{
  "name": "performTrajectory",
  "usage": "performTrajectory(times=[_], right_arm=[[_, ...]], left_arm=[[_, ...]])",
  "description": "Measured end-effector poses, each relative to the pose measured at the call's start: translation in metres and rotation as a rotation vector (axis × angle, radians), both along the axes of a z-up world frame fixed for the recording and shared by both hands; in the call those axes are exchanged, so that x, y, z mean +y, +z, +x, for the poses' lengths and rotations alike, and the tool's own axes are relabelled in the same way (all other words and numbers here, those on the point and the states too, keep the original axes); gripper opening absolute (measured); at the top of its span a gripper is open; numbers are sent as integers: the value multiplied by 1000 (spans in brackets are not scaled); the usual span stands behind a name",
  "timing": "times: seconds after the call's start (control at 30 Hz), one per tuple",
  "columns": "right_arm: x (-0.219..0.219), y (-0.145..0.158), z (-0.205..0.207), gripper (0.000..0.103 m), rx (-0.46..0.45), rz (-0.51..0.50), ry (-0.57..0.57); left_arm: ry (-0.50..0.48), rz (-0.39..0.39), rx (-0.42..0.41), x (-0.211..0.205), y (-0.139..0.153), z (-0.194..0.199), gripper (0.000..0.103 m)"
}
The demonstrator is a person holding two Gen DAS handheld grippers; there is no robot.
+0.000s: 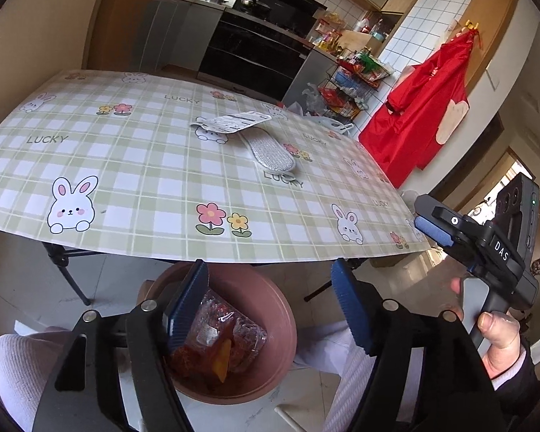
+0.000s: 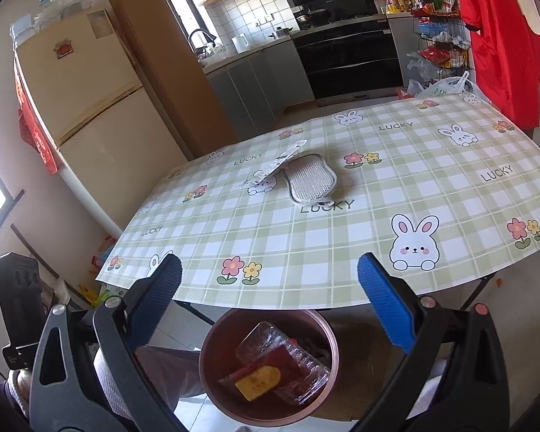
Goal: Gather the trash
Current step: 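Drop the clear box into the pink bin while the left tool drops the dark red packet, then reach both tools toward the grey mesh sponge and white paper card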
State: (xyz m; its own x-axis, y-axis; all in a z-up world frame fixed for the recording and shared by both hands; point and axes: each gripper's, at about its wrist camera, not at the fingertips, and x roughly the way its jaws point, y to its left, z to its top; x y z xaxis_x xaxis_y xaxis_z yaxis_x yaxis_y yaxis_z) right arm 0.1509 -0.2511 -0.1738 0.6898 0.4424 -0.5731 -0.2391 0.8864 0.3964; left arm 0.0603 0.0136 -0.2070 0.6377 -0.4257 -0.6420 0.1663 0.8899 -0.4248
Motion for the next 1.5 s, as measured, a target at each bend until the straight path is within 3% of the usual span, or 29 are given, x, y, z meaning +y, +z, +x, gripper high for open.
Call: performTrajectory(times=[0.23, 0.33, 0.53, 0.83, 1.13, 1.5], right_arm=[[-3, -7, 4, 97, 11, -14, -11], [-4, -12, 7, 97, 20, -39, -18], [-9, -22, 21, 97, 38, -116, -38], [-10, -32, 65, 97, 82, -178, -29], [2, -54, 133, 97, 140, -251, 28], [56, -98, 257, 97, 200, -333, 194]], left_arm=[[76, 26, 16, 18, -4, 4, 90], [106, 73, 8, 21, -7, 6, 95], [144, 174, 29, 25, -17, 20, 97], [151, 251, 16, 27, -23, 51, 97], [118, 295, 8, 24, -28, 108, 97], [102, 348, -6, 21, -37, 185, 97]])
